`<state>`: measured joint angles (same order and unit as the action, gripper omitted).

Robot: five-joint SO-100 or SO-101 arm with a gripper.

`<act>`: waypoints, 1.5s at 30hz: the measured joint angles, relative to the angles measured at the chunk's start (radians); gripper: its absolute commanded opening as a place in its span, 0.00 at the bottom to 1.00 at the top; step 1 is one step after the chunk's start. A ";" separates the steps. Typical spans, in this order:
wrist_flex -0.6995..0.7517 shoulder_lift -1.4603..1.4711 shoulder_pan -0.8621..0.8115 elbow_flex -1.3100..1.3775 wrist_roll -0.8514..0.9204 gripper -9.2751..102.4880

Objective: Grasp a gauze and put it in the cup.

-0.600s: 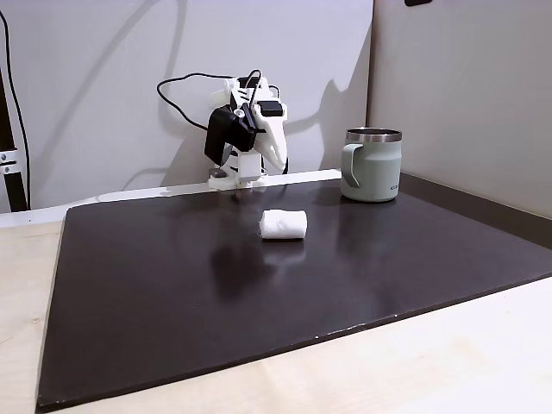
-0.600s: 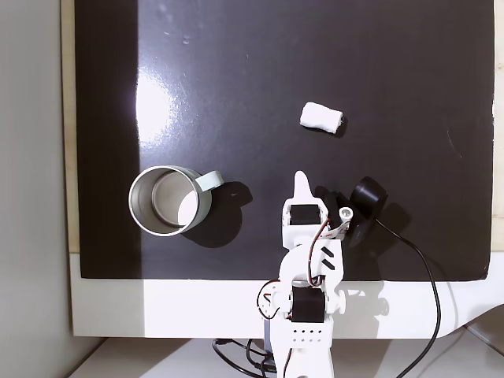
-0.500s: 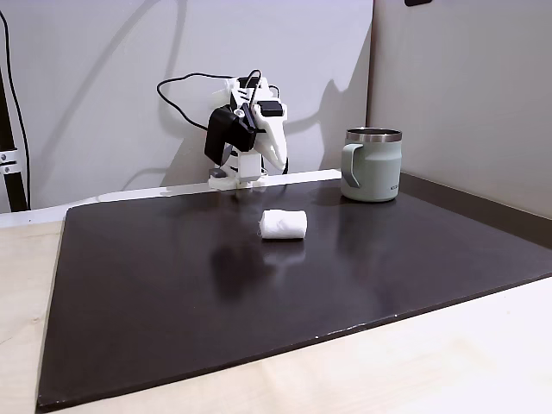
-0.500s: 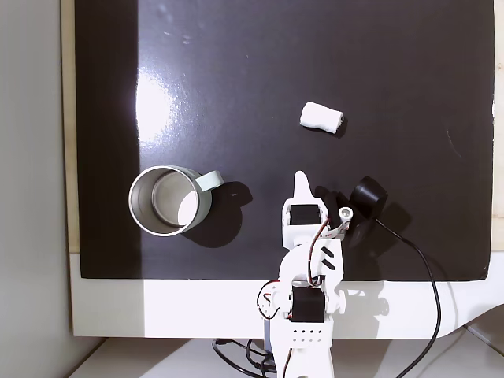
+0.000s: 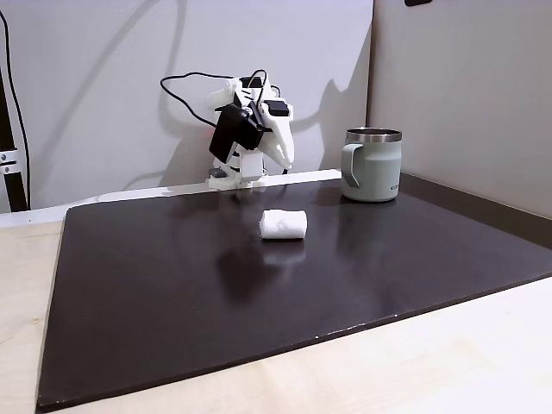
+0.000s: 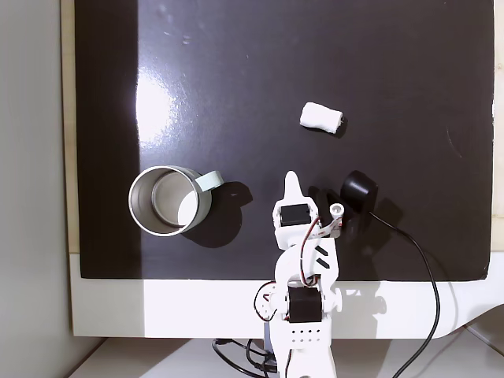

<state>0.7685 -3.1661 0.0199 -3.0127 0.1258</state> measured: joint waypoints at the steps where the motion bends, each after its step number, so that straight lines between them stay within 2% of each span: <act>1: 0.000 0.000 0.000 0.000 0.000 0.08; 25: 0.063 0.031 -0.043 0.051 -0.161 0.08; 35: 0.063 0.318 -0.048 0.265 -0.252 0.08; 45: 0.075 0.841 -0.137 0.669 -0.331 0.11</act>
<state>0.8437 -2.3255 -0.1166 -2.3439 -0.2056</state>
